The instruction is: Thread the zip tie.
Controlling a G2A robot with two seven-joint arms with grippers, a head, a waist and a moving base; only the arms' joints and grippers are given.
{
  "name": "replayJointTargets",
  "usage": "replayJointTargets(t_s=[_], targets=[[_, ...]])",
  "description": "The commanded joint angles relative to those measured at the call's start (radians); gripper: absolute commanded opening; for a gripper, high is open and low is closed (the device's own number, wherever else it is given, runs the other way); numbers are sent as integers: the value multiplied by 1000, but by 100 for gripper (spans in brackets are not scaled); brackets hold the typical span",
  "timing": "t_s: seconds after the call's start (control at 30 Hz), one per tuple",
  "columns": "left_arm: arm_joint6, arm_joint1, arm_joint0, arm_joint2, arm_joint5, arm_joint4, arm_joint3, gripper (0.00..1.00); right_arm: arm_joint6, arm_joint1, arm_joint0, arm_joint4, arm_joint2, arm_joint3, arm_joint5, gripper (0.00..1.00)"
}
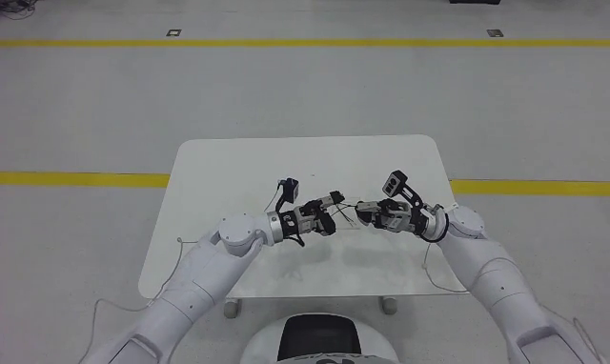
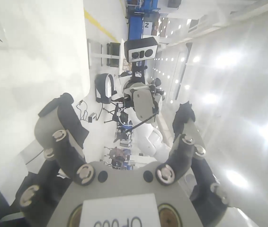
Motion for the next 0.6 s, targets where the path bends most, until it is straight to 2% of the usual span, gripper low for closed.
replayJointTargets(t_s=[0.0,0.07,0.1,0.23,0.57], targets=[[-27,1,-4,2,20,-14,4,100,-15,0,-5,-2,0,-10,3,0],[-84,1,-11,0,34,-56,16,100,-16,3,-8,-17,7,-9,12,0],[-138,2,-17,0,43,-85,26,100,0,6,-8,-15,8,-8,25,0],[-237,4,-38,11,29,-96,53,100,0,17,-10,-3,-4,-10,41,0],[-363,-9,-85,50,-12,-168,124,100,0,54,10,75,-105,-21,42,0]])
